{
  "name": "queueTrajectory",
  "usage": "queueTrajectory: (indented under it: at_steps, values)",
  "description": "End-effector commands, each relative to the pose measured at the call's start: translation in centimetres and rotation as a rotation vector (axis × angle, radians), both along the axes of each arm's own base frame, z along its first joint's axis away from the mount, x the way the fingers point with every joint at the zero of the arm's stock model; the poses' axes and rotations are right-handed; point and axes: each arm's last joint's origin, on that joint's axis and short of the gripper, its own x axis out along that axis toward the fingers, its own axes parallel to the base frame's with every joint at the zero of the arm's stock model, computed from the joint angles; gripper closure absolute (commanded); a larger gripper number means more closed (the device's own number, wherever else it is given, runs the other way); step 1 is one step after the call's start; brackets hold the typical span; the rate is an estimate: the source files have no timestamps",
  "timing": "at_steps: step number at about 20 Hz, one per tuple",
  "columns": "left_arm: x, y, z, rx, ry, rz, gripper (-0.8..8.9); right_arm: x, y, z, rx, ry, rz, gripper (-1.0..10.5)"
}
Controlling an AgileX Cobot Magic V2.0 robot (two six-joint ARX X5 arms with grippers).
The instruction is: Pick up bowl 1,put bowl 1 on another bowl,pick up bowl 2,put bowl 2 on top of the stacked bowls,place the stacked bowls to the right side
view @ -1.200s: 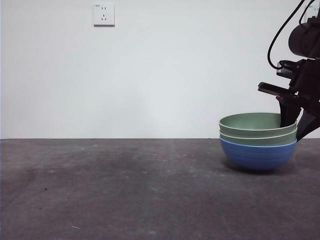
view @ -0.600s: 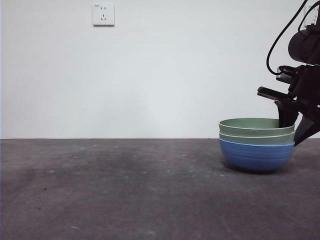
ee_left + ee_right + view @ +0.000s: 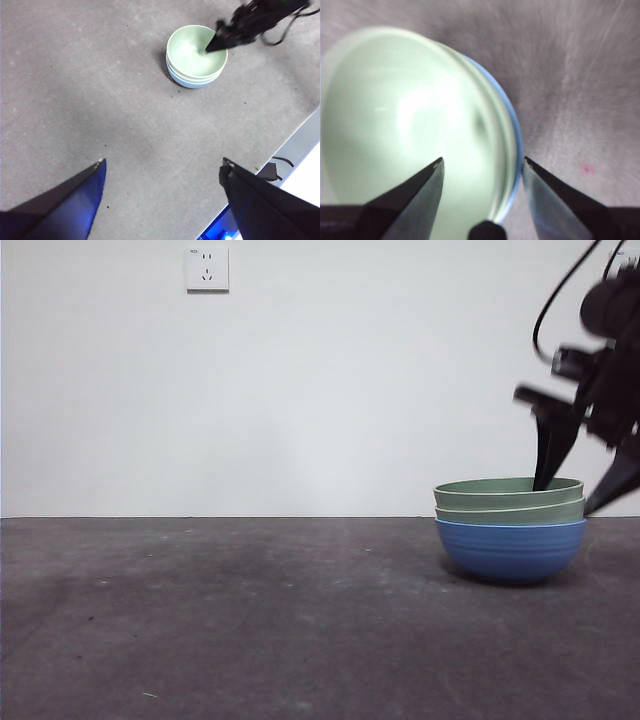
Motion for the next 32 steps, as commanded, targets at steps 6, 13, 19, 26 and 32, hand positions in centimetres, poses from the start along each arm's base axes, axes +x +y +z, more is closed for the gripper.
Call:
queueTrajectory:
  at_steps: [6,13,19,26,32]
  values:
    - [0.0,0.0,0.0,0.010,-0.013,-0.017,4.32,-6.5,-0.8,6.6,-0.066,-0.019,0.005,6.9]
    - [0.0,0.0,0.0,0.033,-0.034,-0.047,4.38,-15.8,0.8,11.9,-0.084,-0.055,0.149,7.0]
    - [0.0,0.0,0.0,0.035,-0.033,-0.051,8.23,-20.0,1.5,13.4,-0.101,-0.132,0.275,9.6]
    - [0.0,0.0,0.0,0.035,-0.037,-0.046,8.17,-20.0,1.5,13.5,-0.100,-0.134,0.271,9.4]
    - [0.0,0.0,0.0,0.035,-0.037,-0.046,8.17,-20.0,1.5,13.5,-0.102,-0.134,0.269,9.4]
